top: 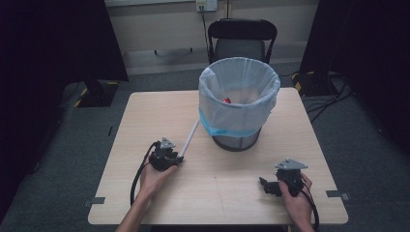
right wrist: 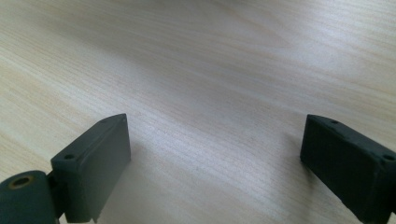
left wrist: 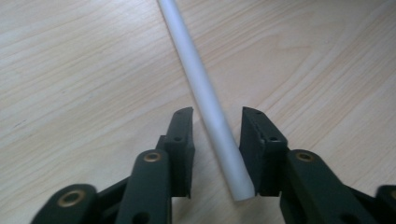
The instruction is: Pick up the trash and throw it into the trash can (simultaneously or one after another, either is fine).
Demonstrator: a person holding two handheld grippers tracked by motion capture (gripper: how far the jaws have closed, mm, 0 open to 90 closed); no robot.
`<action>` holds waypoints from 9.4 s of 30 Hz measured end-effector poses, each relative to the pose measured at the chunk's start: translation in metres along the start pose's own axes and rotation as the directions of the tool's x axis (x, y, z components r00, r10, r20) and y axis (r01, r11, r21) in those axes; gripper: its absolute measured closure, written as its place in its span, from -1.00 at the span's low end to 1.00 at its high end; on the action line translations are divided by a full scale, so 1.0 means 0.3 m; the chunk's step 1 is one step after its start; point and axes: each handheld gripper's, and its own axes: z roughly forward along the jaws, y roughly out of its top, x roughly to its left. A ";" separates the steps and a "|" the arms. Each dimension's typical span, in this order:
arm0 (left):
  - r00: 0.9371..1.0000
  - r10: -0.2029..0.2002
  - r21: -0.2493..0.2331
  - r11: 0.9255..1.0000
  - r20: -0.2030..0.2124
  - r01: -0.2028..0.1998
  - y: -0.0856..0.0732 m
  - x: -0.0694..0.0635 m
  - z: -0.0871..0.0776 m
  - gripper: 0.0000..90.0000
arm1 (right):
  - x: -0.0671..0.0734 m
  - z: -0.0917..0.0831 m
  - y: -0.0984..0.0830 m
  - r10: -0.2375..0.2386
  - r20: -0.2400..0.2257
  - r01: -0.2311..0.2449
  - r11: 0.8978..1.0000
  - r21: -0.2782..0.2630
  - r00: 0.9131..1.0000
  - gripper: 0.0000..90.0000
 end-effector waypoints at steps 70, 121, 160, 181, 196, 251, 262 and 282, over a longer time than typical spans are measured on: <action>0.974 -0.218 -0.309 0.924 0.057 0.225 -0.002 0.133 -0.192 0.77 | 0.000 0.000 0.000 0.000 0.000 0.000 1.000 0.000 1.000 -0.83; 0.989 -0.092 -0.537 0.832 0.113 0.138 0.312 0.085 -0.405 0.77 | 0.000 0.000 0.000 0.000 0.000 0.000 1.000 0.000 1.000 -0.83; 0.981 0.083 -0.623 0.781 0.178 0.047 0.649 -0.058 -0.467 0.77 | 0.000 0.000 0.000 0.000 0.000 0.000 1.000 0.000 1.000 -0.83; 0.968 0.131 -0.604 0.797 0.212 0.024 0.772 -0.117 -0.401 0.77 | 0.000 0.000 0.000 0.000 0.000 0.000 1.000 0.000 1.000 -0.83; 0.952 0.176 -0.590 0.807 0.250 0.006 0.847 -0.160 -0.343 0.77 | 0.000 0.000 0.000 0.000 0.000 0.000 1.000 0.000 1.000 -0.83; 0.954 0.125 -0.529 0.848 0.273 0.040 0.745 -0.046 -0.371 -0.64 | 0.000 0.000 0.000 0.000 0.000 0.000 1.000 0.000 1.000 -0.83; 0.963 0.116 -0.524 0.851 0.243 0.030 0.684 -0.017 -0.404 -0.64 | 0.000 0.000 0.000 0.000 0.000 0.000 1.000 0.000 1.000 -0.83; 0.981 0.083 -0.497 0.867 0.176 0.016 0.525 0.001 -0.449 -0.63 | 0.000 0.000 0.000 0.000 0.000 0.000 1.000 0.000 1.000 -0.83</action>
